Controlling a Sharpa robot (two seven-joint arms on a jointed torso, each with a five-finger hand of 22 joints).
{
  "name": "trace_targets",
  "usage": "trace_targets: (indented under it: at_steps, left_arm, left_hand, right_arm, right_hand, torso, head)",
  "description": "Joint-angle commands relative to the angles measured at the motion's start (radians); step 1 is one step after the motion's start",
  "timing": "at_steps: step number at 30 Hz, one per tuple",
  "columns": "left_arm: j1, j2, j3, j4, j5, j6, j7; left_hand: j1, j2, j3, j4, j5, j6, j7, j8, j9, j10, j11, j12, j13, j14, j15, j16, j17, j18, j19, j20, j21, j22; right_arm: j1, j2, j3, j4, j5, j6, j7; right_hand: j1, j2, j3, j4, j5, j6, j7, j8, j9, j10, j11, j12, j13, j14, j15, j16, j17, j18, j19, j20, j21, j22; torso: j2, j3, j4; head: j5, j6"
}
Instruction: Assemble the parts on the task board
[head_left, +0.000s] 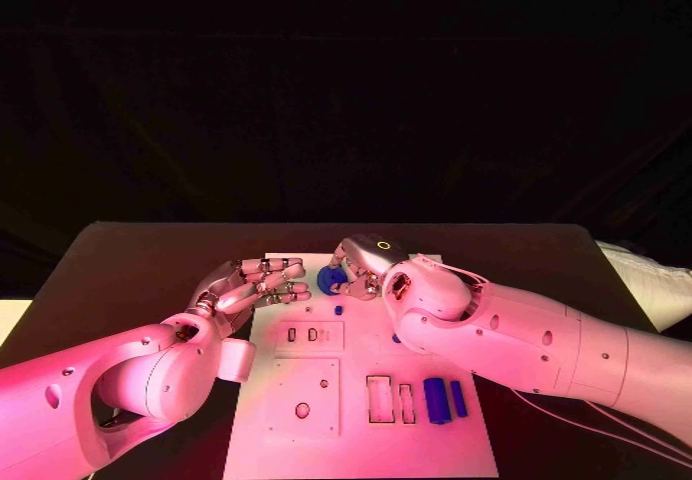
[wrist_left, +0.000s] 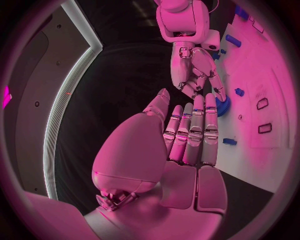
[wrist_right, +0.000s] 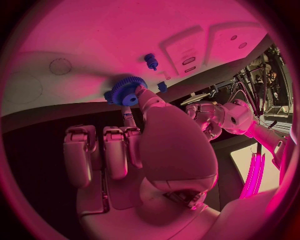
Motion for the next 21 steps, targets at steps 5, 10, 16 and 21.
trace_targets:
  at_steps: [5, 10, 16, 21]
  left_arm:
    - [0.001, 0.003, 0.001, 0.001, 0.001, 0.021, 0.004]
    - [0.001, 0.003, 0.001, 0.001, 0.001, 0.021, 0.003]
    - [0.001, 0.003, 0.001, 0.002, 0.000, 0.022, 0.002]
    - [0.001, 0.003, 0.001, 0.002, 0.000, 0.022, 0.001]
  left_hand:
    - [0.010, 0.003, -0.001, -0.004, -0.006, 0.001, 0.005, -0.005, -0.001, -0.005, 0.000, -0.004, -0.001, -0.006, 0.000, -0.005, 0.002, 0.001, -0.005, -0.001, 0.005, 0.001]
    - [0.010, 0.003, -0.001, -0.004, -0.006, 0.001, 0.005, -0.005, -0.001, -0.005, 0.000, -0.004, -0.001, -0.006, 0.000, -0.005, 0.002, 0.001, -0.005, -0.001, 0.005, 0.001]
    - [0.010, 0.004, 0.000, -0.005, -0.006, 0.001, 0.005, -0.005, -0.001, -0.005, 0.000, -0.004, -0.001, -0.006, 0.000, -0.005, 0.002, 0.001, -0.005, -0.001, 0.005, 0.001]
    - [0.011, 0.005, 0.001, -0.006, -0.006, 0.001, 0.005, -0.005, -0.001, -0.005, 0.000, -0.004, -0.001, -0.006, 0.000, -0.006, 0.003, 0.001, -0.005, -0.001, 0.006, 0.001]
  right_arm:
    - [0.003, 0.014, -0.008, -0.021, -0.009, 0.024, -0.009]
    - [0.007, 0.019, -0.014, -0.032, -0.003, 0.037, -0.009]
    - [0.009, 0.020, -0.018, -0.033, 0.010, 0.059, -0.004]
    - [0.010, 0.020, -0.020, -0.034, 0.029, 0.073, -0.003]
  right_hand:
    - [-0.033, -0.015, 0.008, 0.004, -0.012, -0.028, 0.002, -0.026, 0.038, 0.066, 0.019, -0.025, 0.199, 0.088, 0.019, -0.001, 0.188, -0.013, 0.059, 0.008, 0.003, 0.190]
    - [-0.077, -0.047, -0.016, 0.023, -0.015, -0.091, 0.020, -0.043, 0.026, 0.057, 0.036, -0.041, 0.189, 0.088, 0.034, -0.001, 0.188, -0.012, 0.056, 0.023, 0.001, 0.186]
    - [-0.140, -0.063, -0.067, 0.080, -0.011, -0.112, 0.024, -0.040, 0.027, 0.055, 0.041, -0.045, 0.187, 0.088, 0.041, 0.000, 0.191, -0.011, 0.055, 0.032, 0.000, 0.185]
    - [-0.229, -0.046, -0.113, 0.110, 0.037, -0.112, 0.025, -0.038, 0.029, 0.056, 0.043, -0.044, 0.189, 0.089, 0.042, 0.001, 0.194, -0.012, 0.056, 0.034, 0.001, 0.187]
  torso:
    - [0.000, 0.0001, 0.0006]
    - [0.000, 0.0000, -0.0001]
    - [0.000, -0.0001, 0.0002]
    - [0.000, 0.0001, -0.0002]
  head:
    - [0.001, -0.001]
    - [0.003, -0.003]
    - [0.002, -0.003]
    - [0.003, -0.004]
